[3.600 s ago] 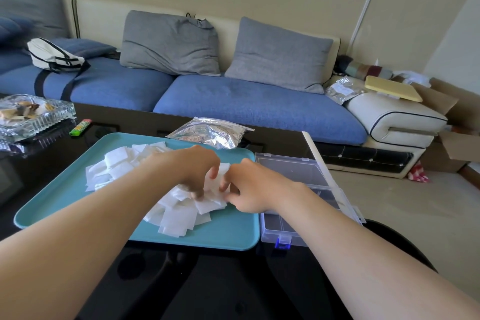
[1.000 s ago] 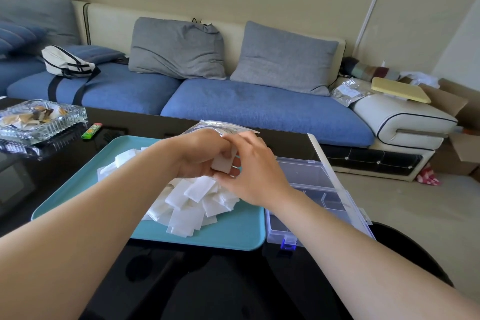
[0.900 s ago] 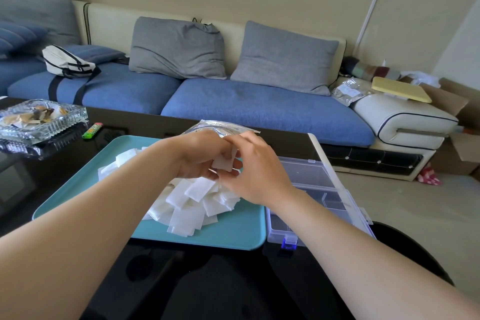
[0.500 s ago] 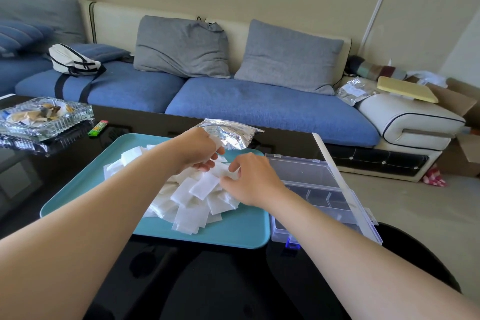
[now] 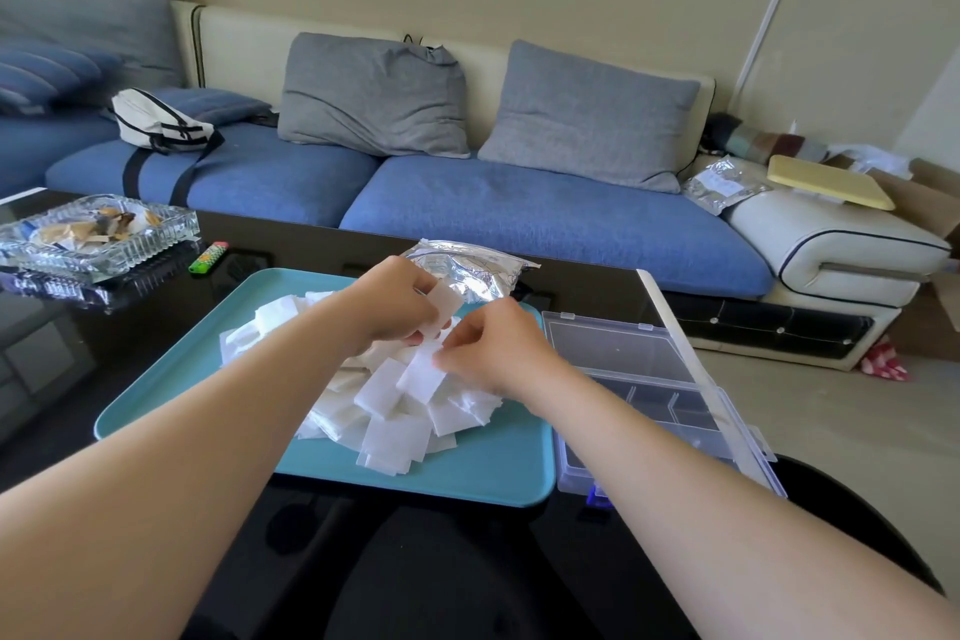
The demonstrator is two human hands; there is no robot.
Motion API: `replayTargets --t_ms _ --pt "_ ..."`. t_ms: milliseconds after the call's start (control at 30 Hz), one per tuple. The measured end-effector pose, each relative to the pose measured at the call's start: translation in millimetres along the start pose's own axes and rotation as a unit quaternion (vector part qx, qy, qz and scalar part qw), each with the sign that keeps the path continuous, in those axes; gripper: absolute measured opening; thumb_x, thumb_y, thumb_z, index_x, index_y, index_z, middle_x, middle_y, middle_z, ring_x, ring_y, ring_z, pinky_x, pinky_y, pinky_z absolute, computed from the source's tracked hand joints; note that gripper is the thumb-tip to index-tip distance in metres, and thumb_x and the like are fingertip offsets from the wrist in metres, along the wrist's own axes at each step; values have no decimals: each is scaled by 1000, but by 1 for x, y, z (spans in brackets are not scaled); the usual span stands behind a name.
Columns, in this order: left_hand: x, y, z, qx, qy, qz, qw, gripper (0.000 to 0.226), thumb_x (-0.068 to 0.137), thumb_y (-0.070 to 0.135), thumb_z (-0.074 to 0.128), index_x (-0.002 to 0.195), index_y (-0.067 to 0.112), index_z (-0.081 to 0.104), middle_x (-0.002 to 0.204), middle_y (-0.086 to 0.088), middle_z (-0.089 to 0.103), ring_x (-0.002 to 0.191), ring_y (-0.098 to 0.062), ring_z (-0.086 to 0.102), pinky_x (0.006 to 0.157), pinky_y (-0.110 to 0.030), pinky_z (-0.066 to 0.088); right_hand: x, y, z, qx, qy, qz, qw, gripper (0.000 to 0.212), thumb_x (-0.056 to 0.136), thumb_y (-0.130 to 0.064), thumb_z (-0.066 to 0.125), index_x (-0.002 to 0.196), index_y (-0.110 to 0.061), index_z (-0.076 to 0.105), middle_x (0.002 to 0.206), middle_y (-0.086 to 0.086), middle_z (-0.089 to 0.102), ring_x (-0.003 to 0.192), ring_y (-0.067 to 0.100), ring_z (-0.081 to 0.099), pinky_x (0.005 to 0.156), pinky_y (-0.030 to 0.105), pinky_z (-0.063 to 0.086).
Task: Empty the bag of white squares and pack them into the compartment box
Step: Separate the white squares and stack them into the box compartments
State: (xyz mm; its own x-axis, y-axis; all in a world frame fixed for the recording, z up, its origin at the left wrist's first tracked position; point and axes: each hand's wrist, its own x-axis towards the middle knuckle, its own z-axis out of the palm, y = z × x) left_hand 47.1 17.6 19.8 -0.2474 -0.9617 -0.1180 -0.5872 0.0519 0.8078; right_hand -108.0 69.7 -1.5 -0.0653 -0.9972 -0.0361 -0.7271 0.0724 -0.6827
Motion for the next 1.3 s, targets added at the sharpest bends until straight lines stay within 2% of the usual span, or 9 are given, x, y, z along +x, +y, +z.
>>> replayTargets --t_ms 300,433,567,667,833,933,1100,1200,1300 --pt "1 11 9 -127 -59 -47 989 33 104 4 39 127 -2 62 121 -24 67 100 -37 73 87 -48 64 -2 12 -29 180 129 -82 972 10 94 -13 78 91 -23 76 70 -1 78 63 14 76 65 36 63" --pt "-6 18 12 -167 -125 -34 977 33 106 7 39 122 1 67 117 -21 73 99 -31 73 91 -46 61 -4 17 -32 172 126 -92 973 5 93 -14 80 93 -19 78 70 -1 77 62 12 75 67 35 64" --pt "-12 26 15 -182 -169 -15 968 27 103 13 52 113 2 75 104 -15 77 93 -24 69 84 -37 54 -2 20 -31 132 176 -125 967 4 90 -19 82 93 -21 83 77 -9 76 67 3 70 64 13 53" --pt "-14 29 18 -172 -177 -2 969 19 98 8 58 103 6 76 92 -8 74 85 -20 65 84 -34 51 -1 20 -30 125 181 -128 967 8 90 -19 79 96 -23 83 81 -9 75 71 7 70 64 12 52" --pt "-8 24 21 -128 -146 -5 981 33 95 -8 43 111 -2 71 95 -8 76 88 -19 69 86 -35 59 -4 17 -35 123 144 -107 976 34 89 -10 66 118 -25 75 99 -9 68 86 11 67 73 20 54" --pt "-4 23 20 -131 -117 -13 984 35 96 -4 43 122 0 67 113 -16 74 95 -25 73 81 -35 61 -4 18 -37 96 62 -77 990 51 84 -21 77 132 -30 63 114 -9 62 102 11 62 74 18 45" --pt "-4 22 20 -141 -95 -29 985 36 99 -2 42 128 4 63 111 -14 78 99 -26 75 81 -37 64 0 28 -33 76 14 -44 996 51 79 -37 87 123 -29 63 92 -2 76 87 15 72 77 32 55" --pt "-6 25 20 -155 -68 -37 985 34 103 0 41 131 5 59 107 -13 78 93 -25 77 79 -37 64 3 30 -34 52 15 -20 998 51 77 -30 87 123 -27 65 101 3 77 93 19 73 79 31 57" --pt "-4 24 20 -164 -58 -51 983 38 103 -2 39 138 2 52 111 -17 76 97 -30 77 87 -44 64 0 30 -35 29 -31 -1 999 39 78 -46 87 108 -24 75 97 1 75 88 18 72 72 29 52"
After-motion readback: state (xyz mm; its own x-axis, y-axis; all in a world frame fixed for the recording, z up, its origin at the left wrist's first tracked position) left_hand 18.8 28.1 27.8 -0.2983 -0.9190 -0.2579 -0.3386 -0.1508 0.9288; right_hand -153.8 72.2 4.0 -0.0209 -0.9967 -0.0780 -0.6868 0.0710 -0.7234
